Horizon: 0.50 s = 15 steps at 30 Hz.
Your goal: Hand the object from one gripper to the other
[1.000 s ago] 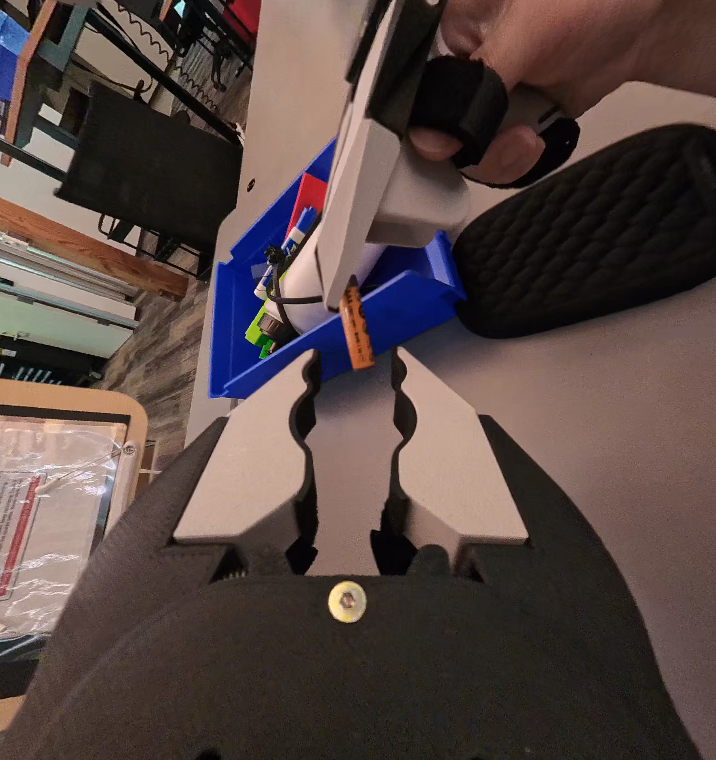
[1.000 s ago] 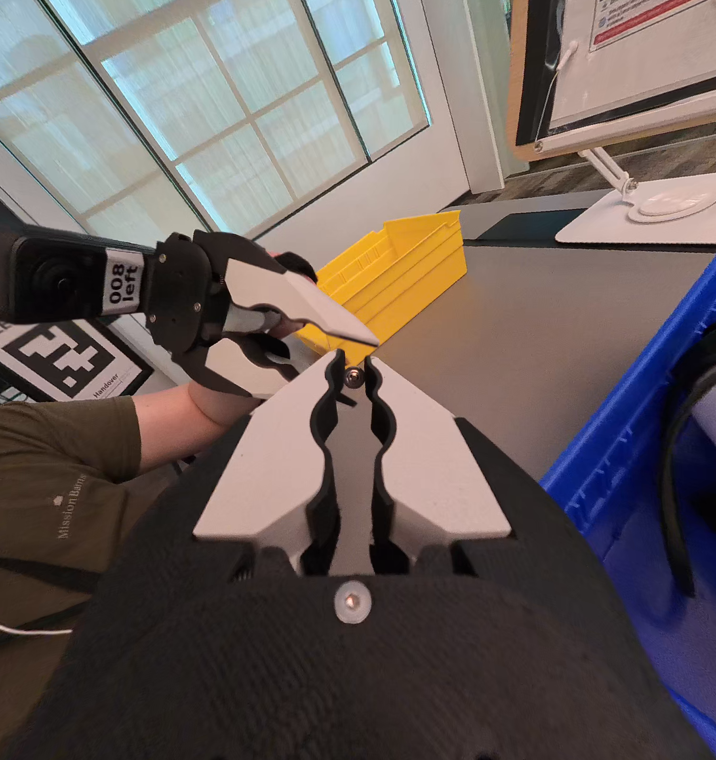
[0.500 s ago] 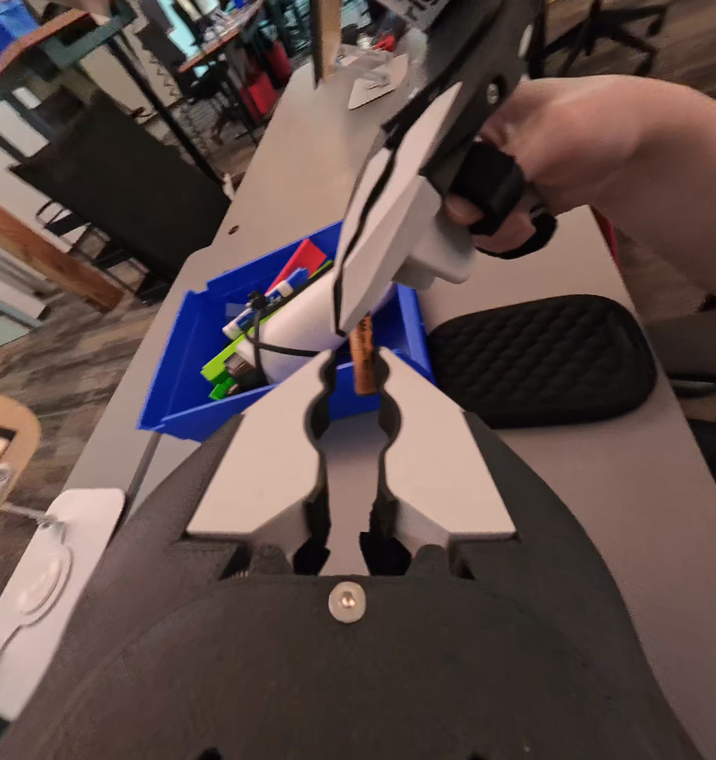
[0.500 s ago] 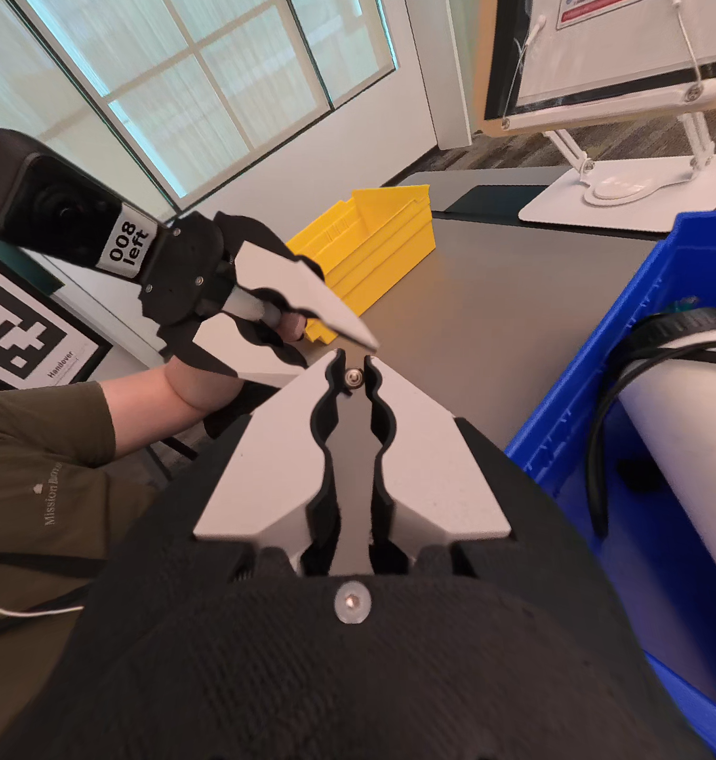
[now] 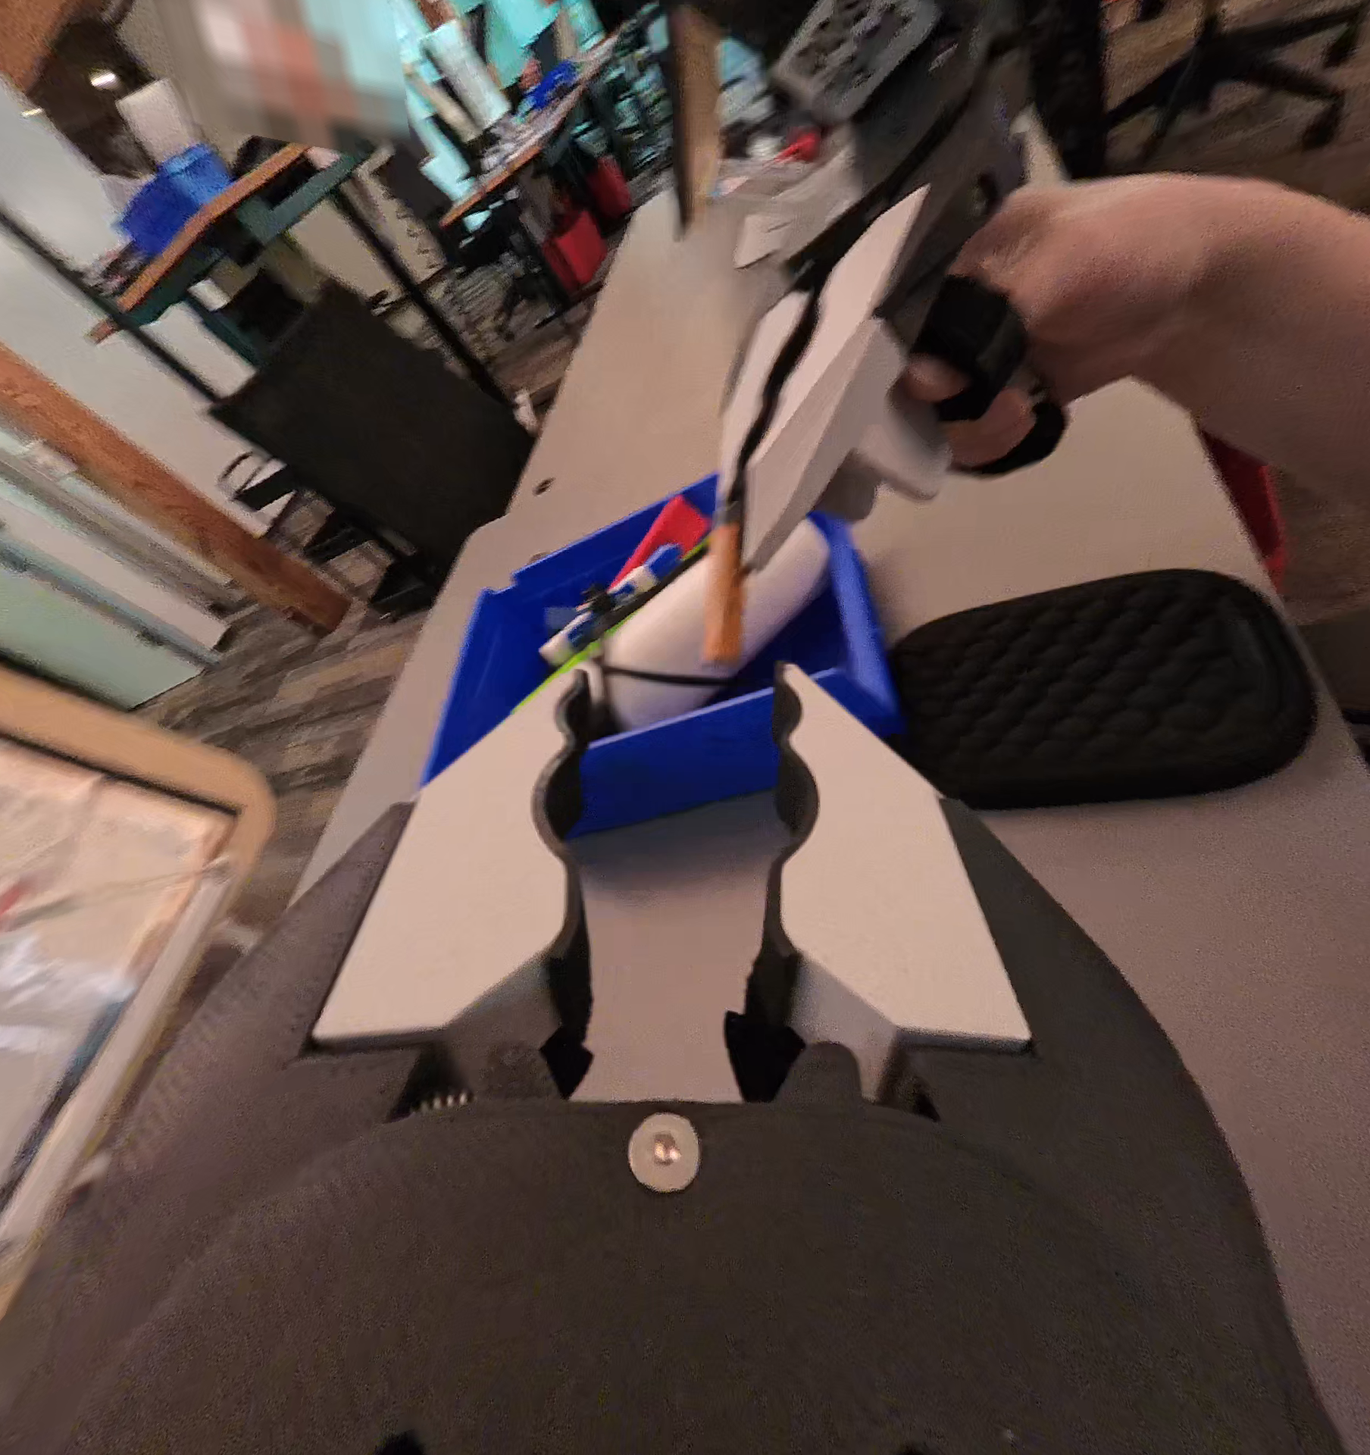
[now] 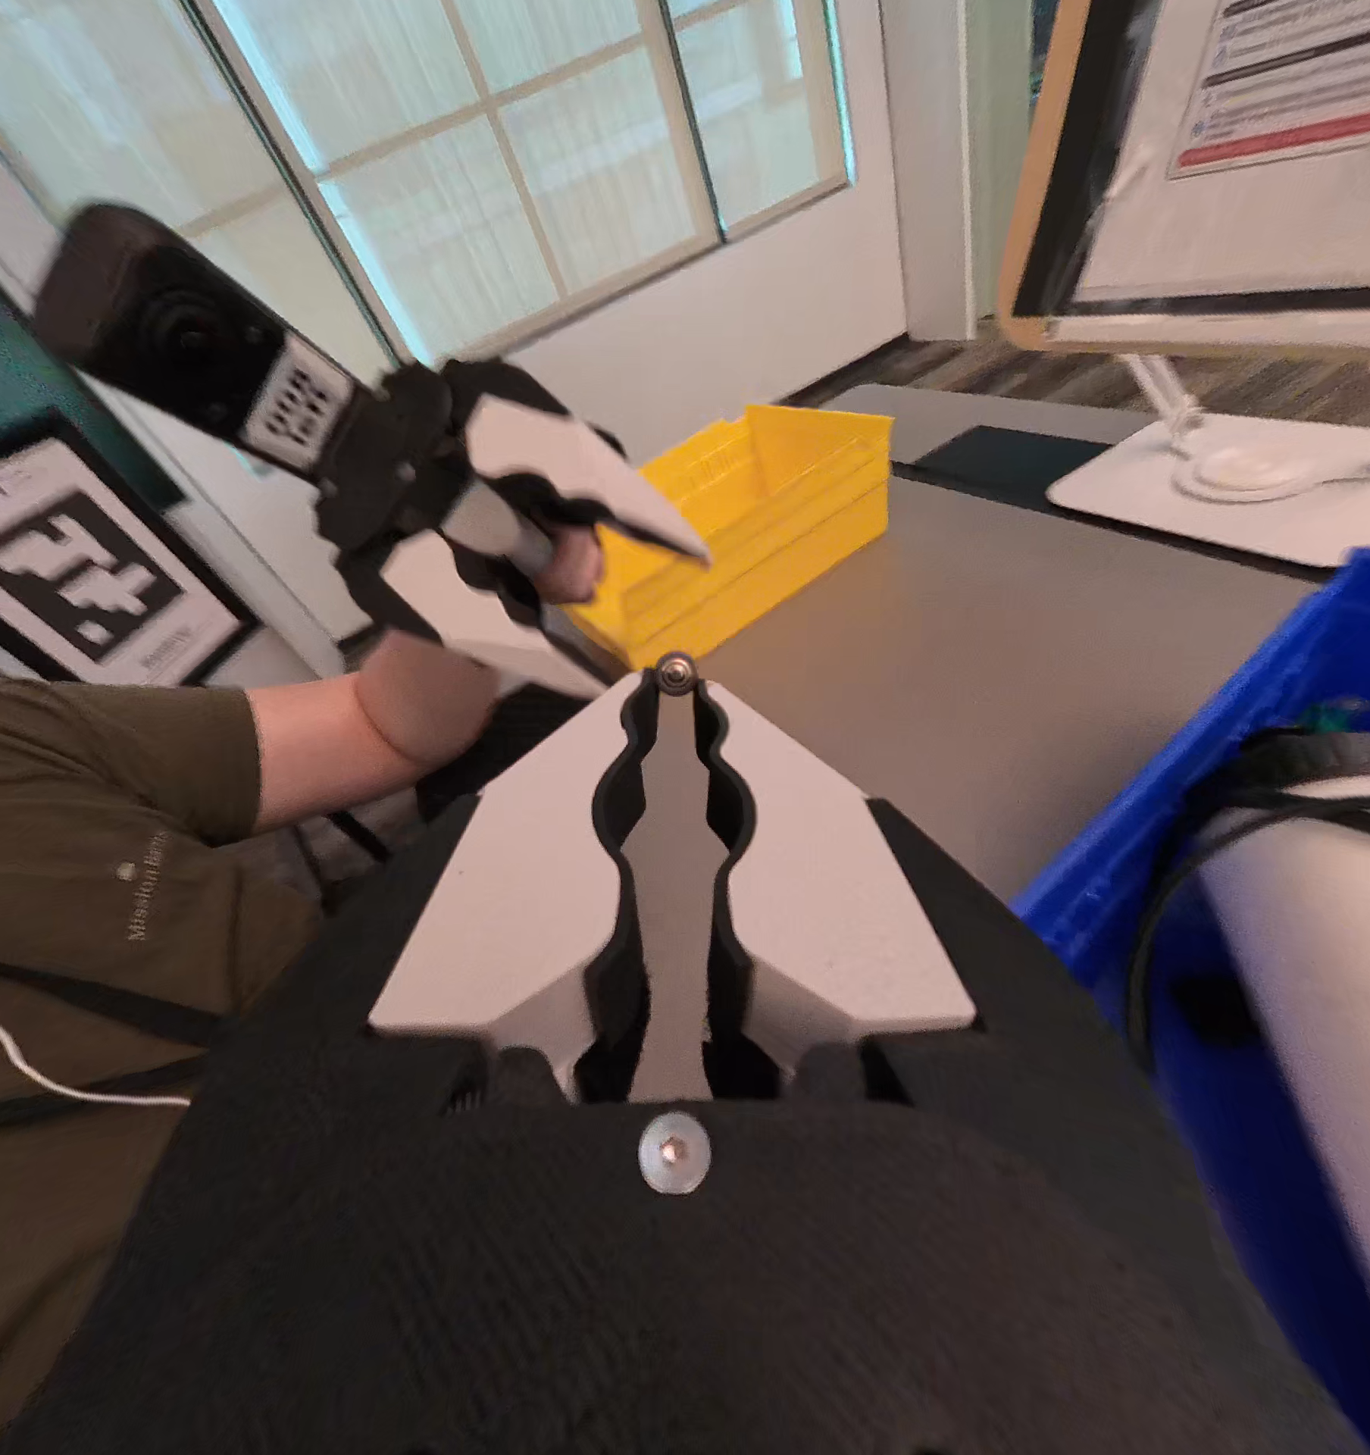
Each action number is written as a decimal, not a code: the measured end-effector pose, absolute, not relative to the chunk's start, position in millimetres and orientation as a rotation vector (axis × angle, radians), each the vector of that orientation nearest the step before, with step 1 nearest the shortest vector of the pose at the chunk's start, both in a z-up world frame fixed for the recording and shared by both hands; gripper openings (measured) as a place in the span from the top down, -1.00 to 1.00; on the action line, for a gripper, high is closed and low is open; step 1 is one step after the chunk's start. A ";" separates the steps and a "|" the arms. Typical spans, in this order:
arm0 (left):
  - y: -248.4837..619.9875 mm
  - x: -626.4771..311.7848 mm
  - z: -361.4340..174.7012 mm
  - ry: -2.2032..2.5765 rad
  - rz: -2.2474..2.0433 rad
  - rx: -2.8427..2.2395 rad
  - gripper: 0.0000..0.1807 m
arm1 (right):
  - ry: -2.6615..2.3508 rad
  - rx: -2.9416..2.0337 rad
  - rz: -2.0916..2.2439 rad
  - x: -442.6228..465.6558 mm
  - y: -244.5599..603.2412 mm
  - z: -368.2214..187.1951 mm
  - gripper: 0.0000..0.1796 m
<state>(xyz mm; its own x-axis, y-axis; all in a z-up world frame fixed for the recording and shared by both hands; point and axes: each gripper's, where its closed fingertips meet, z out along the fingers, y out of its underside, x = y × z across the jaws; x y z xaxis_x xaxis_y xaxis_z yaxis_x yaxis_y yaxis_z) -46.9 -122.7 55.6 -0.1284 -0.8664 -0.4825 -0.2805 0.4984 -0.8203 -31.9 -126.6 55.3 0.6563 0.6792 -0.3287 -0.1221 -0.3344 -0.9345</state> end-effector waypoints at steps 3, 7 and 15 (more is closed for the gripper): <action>-83.3 -88.0 87.3 1.547 -0.624 -1.087 0.48 | -0.448 -1.935 0.592 21.9 -109.2 39.9 0.93; -19.3 -178.3 106.2 1.388 -0.520 -1.283 0.52 | -0.419 -2.175 0.336 81.7 -75.5 14.0 0.92; 69.1 -376.5 51.8 1.022 -0.233 -1.701 0.50 | -0.426 -2.249 0.046 141.8 5.8 -16.8 0.92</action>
<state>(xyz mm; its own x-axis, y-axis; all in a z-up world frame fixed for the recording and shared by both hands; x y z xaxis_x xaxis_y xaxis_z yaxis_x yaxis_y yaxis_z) -376.5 69.1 51.8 0.6105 -0.7220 -0.3256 -0.5100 -0.0438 -0.8591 141.8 5.8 -16.8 0.9420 0.3181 0.1070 0.2878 -0.6013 -0.7454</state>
